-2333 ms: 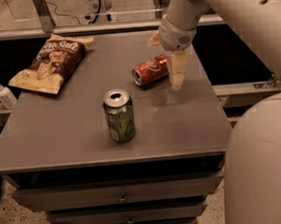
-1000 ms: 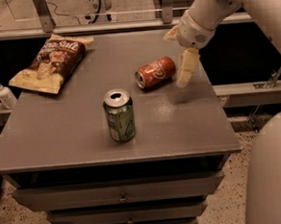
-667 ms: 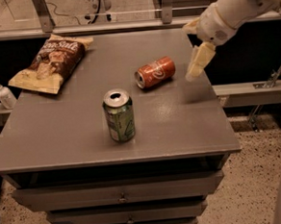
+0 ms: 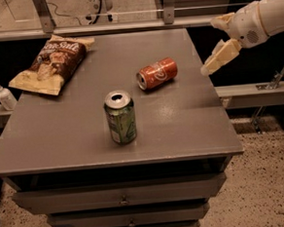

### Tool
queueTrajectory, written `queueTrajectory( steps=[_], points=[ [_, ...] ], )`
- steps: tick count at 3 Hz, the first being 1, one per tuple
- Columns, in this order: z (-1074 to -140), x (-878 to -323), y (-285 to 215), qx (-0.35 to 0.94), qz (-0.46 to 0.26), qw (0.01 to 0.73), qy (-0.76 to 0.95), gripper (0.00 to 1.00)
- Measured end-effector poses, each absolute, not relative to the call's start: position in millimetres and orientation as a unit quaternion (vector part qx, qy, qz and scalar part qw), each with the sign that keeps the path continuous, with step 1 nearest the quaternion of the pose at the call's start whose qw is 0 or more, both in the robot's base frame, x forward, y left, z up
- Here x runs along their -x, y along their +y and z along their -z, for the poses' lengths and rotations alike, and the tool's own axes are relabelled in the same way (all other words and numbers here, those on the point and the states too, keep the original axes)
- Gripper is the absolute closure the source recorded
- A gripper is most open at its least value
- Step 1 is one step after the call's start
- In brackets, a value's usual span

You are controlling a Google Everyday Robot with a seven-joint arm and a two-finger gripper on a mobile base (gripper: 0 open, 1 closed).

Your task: Knock coke can over

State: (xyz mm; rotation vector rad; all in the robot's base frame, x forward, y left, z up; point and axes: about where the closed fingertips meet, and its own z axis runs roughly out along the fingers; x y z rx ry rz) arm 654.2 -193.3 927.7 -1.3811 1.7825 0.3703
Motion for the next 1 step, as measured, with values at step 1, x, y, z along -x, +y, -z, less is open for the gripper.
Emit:
queueTrajectory(
  steps=[1],
  points=[
    [-926.5,-654.9,-191.1,0.552,-0.148,0.413,0.709,0.00]
  ],
)
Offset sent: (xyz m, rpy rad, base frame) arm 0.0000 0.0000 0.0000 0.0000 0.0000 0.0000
